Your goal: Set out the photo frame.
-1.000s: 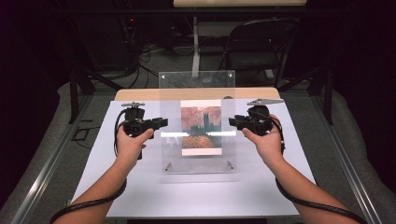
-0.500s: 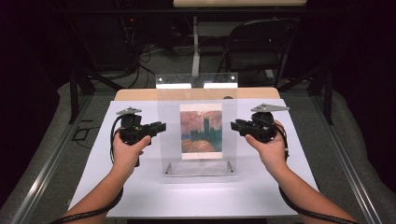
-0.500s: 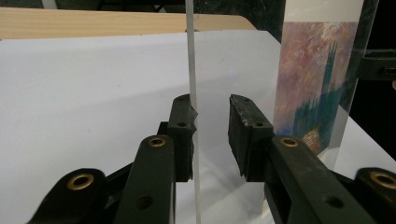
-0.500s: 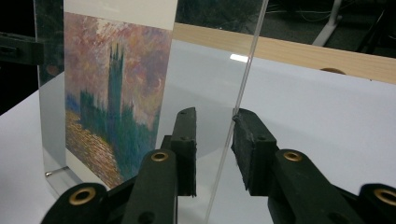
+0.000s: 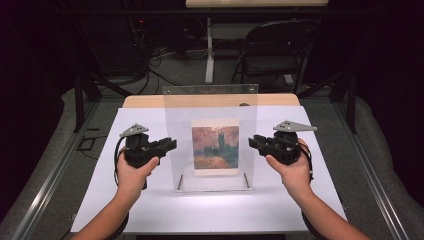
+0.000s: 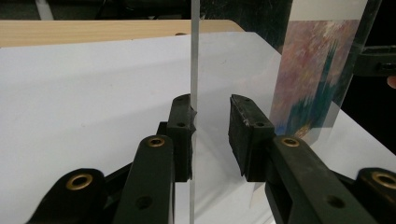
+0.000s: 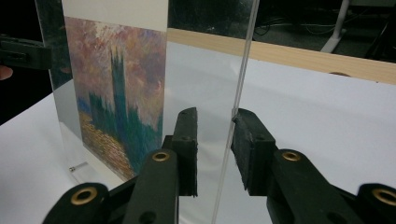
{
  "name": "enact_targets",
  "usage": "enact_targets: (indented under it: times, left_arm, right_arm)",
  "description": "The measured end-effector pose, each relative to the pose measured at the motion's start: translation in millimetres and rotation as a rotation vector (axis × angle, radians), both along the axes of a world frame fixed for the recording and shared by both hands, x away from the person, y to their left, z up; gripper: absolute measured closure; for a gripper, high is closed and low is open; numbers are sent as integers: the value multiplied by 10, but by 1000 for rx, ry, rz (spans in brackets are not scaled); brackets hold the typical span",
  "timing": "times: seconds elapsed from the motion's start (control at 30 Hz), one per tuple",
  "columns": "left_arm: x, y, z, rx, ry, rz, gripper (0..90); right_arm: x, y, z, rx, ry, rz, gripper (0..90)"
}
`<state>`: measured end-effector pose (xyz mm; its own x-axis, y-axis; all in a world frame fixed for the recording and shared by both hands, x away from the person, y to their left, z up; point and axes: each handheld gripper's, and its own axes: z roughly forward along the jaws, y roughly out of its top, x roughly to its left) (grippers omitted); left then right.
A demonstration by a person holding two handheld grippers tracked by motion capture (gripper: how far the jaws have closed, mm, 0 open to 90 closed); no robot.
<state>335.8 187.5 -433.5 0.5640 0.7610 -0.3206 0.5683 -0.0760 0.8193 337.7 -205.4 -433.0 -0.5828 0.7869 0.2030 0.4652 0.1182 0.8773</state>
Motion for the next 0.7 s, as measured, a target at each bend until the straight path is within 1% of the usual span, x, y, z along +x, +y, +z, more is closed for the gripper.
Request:
enact_targets:
  times: [0.03,0.1,0.17,0.3,0.4,0.5,0.57,0.63,0.7]
  left_arm:
    - [-22,-1,-1,8,-8,-2,702]
    - [-66,4,-8,10,-18,-7,700]
    - [-114,10,-22,4,-30,-10,700]
    - [-226,14,-47,5,-57,-25,692]
    - [-297,26,-68,4,-71,-41,682]
    - [-351,27,-91,2,-88,-51,671]
    - [-394,32,-112,-3,-101,-58,664]
    - [-431,37,-141,-15,-110,-62,643]
    - [-455,32,-173,-11,-115,-56,614]
  right_arm:
    - [-19,-3,-3,4,-2,2,715]
    - [-57,-7,-9,9,-8,5,714]
    - [-98,-5,-10,8,-11,7,714]
    - [-204,-3,-16,-17,-36,18,712]
    - [-294,4,-41,-14,-50,24,700]
    - [-353,-3,-63,-20,-76,34,695]
    - [-399,-15,-84,0,-72,39,689]
    - [-429,-35,-118,27,-91,52,664]
    - [-458,-30,-142,31,-92,54,621]
